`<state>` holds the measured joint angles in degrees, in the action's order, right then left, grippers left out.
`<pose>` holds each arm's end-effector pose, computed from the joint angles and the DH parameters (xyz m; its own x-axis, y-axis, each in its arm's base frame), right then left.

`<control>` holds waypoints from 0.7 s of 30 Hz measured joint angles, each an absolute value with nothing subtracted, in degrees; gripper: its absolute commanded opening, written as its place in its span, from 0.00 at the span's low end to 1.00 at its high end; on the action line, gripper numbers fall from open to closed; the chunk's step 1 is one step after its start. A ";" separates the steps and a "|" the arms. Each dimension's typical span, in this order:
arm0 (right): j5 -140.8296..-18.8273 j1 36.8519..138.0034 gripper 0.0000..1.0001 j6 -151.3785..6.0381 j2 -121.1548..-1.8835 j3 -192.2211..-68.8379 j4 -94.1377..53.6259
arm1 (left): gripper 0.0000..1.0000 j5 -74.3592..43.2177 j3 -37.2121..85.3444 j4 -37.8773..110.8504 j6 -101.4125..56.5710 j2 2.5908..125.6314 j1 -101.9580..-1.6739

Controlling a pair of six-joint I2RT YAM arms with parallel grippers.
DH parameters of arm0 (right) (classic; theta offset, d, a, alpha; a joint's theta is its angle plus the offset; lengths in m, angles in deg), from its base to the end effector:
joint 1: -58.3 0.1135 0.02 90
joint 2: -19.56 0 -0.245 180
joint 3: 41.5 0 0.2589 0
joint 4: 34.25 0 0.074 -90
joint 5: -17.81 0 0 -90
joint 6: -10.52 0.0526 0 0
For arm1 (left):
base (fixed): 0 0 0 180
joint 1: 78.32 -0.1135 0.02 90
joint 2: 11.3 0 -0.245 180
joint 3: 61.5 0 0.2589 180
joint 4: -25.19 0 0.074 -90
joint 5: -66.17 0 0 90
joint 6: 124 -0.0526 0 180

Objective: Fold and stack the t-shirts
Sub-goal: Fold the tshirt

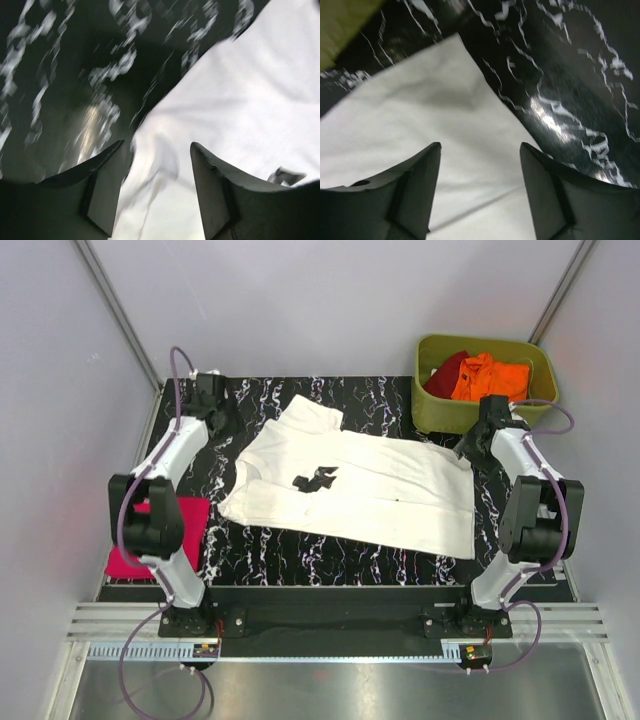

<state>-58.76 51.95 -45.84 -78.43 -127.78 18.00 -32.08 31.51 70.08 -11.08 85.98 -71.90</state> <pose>0.3589 -0.0522 0.1911 -0.6277 0.6120 -0.4811 0.6686 0.7404 0.0695 0.3900 -0.0363 0.2419 -0.6992 -0.3092 -0.6446 -0.2767 0.9484 -0.1547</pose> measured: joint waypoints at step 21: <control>-65.84 45.77 0.42 -57.66 -93.62 -133.79 -7.44 | 0.53 -10.40 51.58 59.74 -22.60 112.54 -76.86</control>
